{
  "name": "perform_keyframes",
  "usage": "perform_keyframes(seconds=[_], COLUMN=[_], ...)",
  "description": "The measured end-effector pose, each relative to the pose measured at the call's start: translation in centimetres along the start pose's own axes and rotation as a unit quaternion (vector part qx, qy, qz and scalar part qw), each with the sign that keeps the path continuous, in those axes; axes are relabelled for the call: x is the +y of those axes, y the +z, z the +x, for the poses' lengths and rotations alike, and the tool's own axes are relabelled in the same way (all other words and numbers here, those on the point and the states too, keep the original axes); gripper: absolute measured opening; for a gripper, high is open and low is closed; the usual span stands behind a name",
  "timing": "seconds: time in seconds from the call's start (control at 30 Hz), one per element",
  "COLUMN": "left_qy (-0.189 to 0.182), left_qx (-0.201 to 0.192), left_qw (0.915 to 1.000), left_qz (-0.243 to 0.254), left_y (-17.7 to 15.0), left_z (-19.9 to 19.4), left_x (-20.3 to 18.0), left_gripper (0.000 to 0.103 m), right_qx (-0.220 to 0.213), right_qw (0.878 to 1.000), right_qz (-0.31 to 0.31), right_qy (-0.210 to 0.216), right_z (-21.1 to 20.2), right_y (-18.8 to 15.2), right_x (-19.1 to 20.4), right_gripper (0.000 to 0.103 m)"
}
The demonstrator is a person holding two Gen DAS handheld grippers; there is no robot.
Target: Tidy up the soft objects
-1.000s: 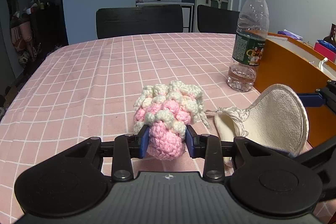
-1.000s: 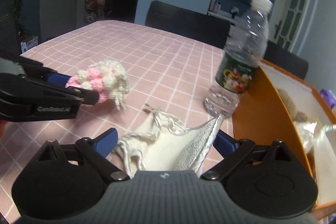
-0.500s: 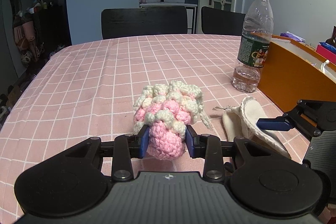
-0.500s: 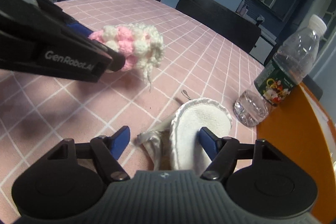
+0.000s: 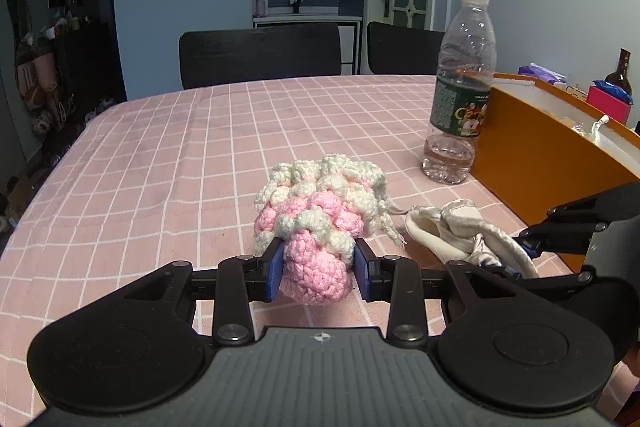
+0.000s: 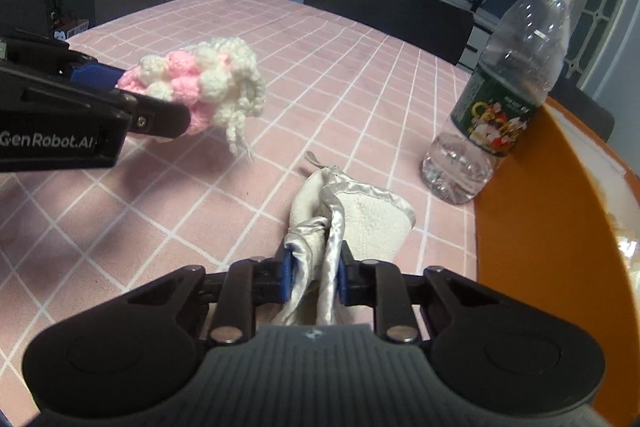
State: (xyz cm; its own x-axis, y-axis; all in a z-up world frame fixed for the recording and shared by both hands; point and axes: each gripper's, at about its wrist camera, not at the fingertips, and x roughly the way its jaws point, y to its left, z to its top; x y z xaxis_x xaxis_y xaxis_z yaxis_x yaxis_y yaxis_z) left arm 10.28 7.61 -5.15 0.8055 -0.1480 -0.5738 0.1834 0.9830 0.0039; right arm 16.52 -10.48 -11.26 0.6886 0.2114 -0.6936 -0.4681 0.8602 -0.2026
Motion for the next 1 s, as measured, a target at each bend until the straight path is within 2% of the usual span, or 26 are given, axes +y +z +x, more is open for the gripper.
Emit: perform_keyframes(seconds=[0.23, 0.47, 0.63, 0.73, 0.87, 1.0], left_qy=[-0.026, -0.063, -0.113, -0.143, -0.166, -0.200], left_qx=[-0.026, -0.075, -0.103, -0.114, -0.124, -0.107], left_qw=[0.9993, 0.9947, 0.9866, 0.9806, 0.9732, 0.9678], left_qz=[0.006, 0.033, 0.057, 0.071, 0.100, 0.109], left_y=[1.5, 4.1, 6.4, 7.8, 9.4, 10.8], left_z=[-1.7, -4.1, -5.3, -5.6, -5.1, -3.4], left_x=[-1.4, -4.4, -7.4, -9.6, -12.7, -15.6], left_gripper=[0.040, 0.040, 0.040, 0.040, 0.040, 0.040], right_qx=[-0.029, -0.076, -0.094, -0.094, -0.080, -0.050], right_qw=[0.999, 0.996, 0.994, 0.993, 0.992, 0.992], right_qz=[0.037, 0.042, 0.049, 0.060, 0.076, 0.098], right_qy=[0.027, 0.011, -0.012, -0.030, -0.059, -0.065], right_z=[-4.0, -9.3, -12.6, -14.1, -14.8, -14.0], right_y=[0.7, 1.9, 2.5, 2.6, 2.1, 1.2], right_x=[-2.7, -6.2, -10.1, -12.9, -16.4, -19.5], right_gripper=[0.019, 0.019, 0.019, 0.019, 0.019, 0.019])
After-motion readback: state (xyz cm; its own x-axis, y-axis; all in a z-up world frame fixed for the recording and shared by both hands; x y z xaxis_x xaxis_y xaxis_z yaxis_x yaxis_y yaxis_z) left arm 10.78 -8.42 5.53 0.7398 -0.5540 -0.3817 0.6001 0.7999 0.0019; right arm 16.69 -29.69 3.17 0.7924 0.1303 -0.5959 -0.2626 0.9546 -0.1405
